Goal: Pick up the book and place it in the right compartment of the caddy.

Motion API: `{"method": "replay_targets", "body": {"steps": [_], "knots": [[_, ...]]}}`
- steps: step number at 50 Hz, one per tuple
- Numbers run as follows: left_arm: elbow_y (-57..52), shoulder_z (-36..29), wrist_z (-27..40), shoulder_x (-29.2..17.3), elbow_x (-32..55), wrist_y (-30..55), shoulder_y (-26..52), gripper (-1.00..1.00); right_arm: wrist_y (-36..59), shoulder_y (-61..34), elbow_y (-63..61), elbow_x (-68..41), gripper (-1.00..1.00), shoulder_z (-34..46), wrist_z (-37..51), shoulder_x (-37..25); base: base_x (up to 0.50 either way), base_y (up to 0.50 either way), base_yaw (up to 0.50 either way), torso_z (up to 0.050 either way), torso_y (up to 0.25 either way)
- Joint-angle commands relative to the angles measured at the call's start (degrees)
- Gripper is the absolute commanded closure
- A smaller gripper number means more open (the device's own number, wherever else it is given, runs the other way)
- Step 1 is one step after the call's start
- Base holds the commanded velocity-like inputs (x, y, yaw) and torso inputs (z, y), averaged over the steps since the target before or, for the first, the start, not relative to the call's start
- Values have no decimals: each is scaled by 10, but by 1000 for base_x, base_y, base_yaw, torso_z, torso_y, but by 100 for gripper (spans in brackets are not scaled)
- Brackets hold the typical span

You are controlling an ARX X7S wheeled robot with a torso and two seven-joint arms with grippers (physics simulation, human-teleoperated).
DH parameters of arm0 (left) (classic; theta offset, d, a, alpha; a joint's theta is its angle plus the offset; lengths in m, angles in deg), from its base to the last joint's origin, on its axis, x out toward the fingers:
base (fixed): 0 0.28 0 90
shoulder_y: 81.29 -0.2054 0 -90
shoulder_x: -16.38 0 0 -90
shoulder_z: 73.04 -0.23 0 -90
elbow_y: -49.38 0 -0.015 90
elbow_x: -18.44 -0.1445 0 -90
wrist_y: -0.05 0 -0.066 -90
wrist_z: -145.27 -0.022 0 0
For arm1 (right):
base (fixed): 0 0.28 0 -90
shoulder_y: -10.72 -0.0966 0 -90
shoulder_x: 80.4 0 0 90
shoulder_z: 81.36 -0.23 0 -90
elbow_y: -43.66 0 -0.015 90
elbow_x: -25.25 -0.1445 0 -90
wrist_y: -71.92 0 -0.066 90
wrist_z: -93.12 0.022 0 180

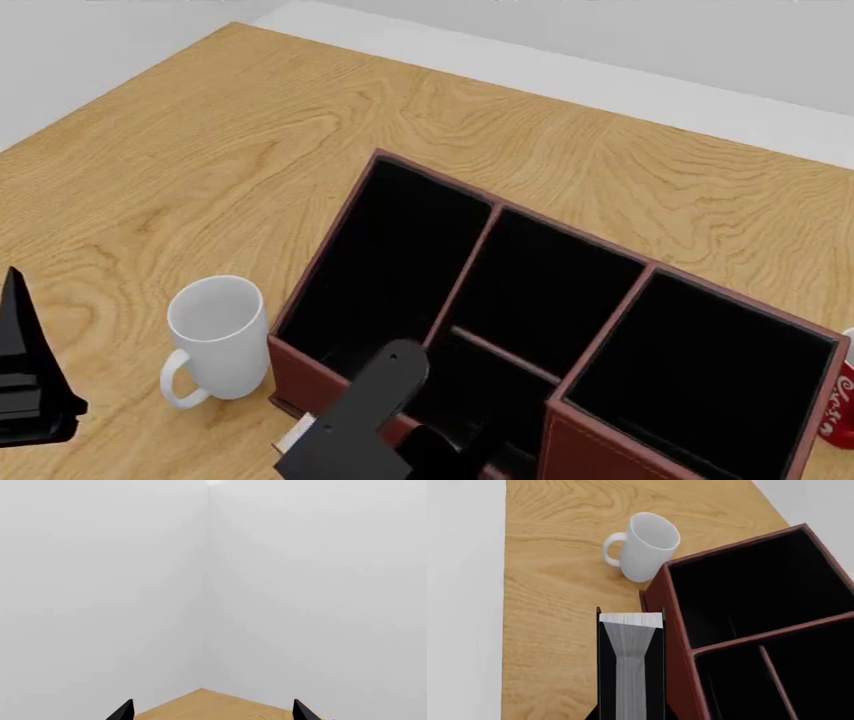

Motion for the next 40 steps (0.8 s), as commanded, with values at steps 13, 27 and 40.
{"method": "replay_targets", "body": {"steps": [13,27,40], "knots": [[-4,9,5,-6,11,-1,-1,-100,-14,-186,16,-596,100,-120,424,-64,0,0,0,0,0],[-5,16,8,-9,20,-2,-2,-100,-52,-277,66,-690,100,-110,483,-82,0,0,0,0,1],[-13,19,13,-13,25,0,-5,-100,-87,-355,109,-751,100,-114,528,-113,0,0,0,0,1]]}}
